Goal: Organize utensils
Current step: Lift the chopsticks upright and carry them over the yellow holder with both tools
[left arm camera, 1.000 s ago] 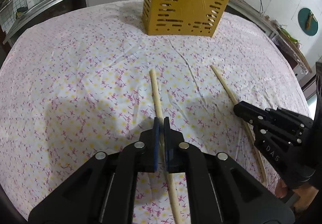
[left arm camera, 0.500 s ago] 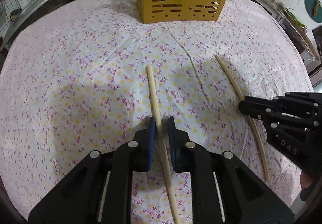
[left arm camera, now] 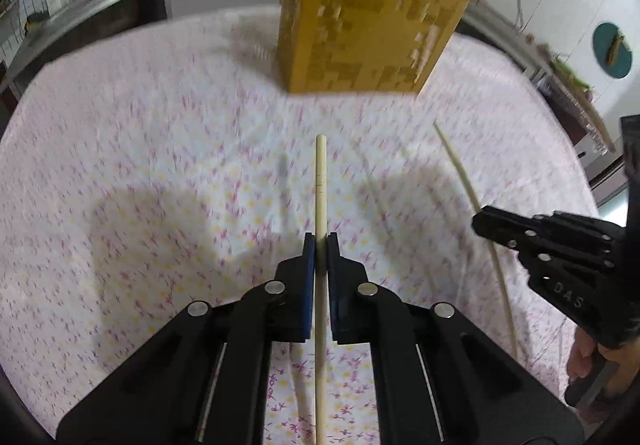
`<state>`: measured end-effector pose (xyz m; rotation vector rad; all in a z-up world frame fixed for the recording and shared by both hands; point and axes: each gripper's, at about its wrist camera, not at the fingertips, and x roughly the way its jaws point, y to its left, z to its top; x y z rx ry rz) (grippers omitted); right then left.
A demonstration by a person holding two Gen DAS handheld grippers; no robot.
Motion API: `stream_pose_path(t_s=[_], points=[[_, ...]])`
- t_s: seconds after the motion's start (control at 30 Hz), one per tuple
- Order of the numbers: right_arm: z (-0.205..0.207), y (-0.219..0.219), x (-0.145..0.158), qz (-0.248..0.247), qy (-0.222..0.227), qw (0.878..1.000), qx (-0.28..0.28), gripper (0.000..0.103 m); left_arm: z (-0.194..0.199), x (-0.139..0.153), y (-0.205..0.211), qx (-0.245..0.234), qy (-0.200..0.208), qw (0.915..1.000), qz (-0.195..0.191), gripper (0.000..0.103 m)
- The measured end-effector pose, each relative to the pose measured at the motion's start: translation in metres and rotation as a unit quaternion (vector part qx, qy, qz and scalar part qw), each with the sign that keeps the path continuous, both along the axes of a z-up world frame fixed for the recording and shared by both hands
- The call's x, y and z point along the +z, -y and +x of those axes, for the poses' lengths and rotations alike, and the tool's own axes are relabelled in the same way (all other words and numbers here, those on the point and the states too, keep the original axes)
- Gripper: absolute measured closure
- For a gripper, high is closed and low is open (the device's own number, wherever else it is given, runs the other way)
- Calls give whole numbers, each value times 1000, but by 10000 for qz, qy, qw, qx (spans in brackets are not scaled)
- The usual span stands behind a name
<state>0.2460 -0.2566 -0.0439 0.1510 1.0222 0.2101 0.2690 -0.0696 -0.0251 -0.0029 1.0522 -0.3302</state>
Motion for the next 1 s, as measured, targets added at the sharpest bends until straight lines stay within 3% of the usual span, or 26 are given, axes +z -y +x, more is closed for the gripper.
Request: stream_pose_path(t_s=[0.3,0.53,0.67,0.8,1.0], points=[[-13,21,54,332,1315,9903,-300,97,-18,66,-11,229,1275,9895,-641,98],[-18,20,89,350,2409,9686,-504,97,-15,102,-1,322,2064,9745,-819,98],[-6,23,102,381,2760,9583,-636,97,0,113,7,299,2238,9697,-934,98],[1,28,119,393,3211,9437,-692,97,16,130,11,279,2635,9570,-1178,98],[26,33,144,340,3905,9163,-821,97,42,155,27,255,3266,9386,-1082,98]])
